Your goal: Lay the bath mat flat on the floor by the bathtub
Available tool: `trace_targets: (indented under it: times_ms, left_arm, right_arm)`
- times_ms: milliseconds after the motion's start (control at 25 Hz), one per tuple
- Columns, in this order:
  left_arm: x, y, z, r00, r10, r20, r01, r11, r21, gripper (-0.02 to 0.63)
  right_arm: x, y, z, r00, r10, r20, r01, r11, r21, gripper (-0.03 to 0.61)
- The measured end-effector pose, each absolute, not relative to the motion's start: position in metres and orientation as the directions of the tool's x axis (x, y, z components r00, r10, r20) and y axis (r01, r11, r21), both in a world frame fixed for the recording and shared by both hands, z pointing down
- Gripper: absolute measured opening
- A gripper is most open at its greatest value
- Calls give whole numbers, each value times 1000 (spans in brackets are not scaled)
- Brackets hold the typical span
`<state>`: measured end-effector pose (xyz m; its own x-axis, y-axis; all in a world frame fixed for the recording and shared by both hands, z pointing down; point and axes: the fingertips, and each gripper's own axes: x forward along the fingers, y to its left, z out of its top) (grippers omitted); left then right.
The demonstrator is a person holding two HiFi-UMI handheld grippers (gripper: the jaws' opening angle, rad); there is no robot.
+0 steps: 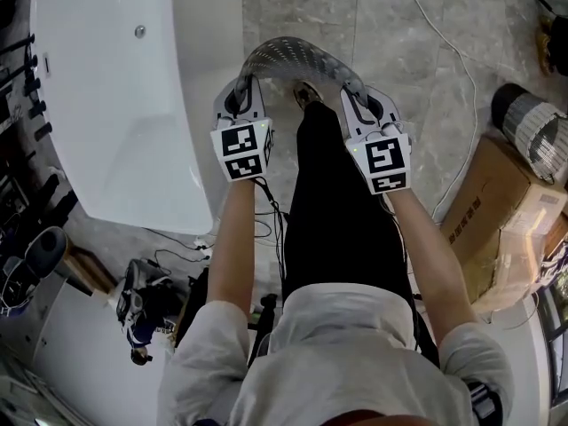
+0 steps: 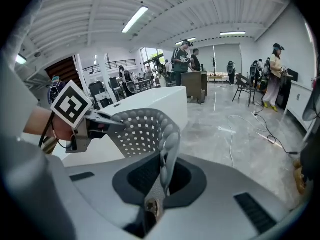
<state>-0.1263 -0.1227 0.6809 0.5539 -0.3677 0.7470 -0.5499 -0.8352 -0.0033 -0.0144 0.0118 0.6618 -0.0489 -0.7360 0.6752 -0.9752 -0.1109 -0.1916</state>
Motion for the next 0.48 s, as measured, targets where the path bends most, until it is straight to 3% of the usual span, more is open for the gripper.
trace_targets:
  times_ms: [240, 480]
  left_arm:
    - [-92, -147, 732, 588, -294, 753, -398, -916, -47, 31]
    - [-74, -163, 767, 579, -242, 779, -460, -885, 67, 31]
  right_arm:
    - [18, -6, 717, -31, -690, 723, -965, -169, -203, 21]
    - [48, -19, 748, -4, -652, 758, -969, -185, -164, 21]
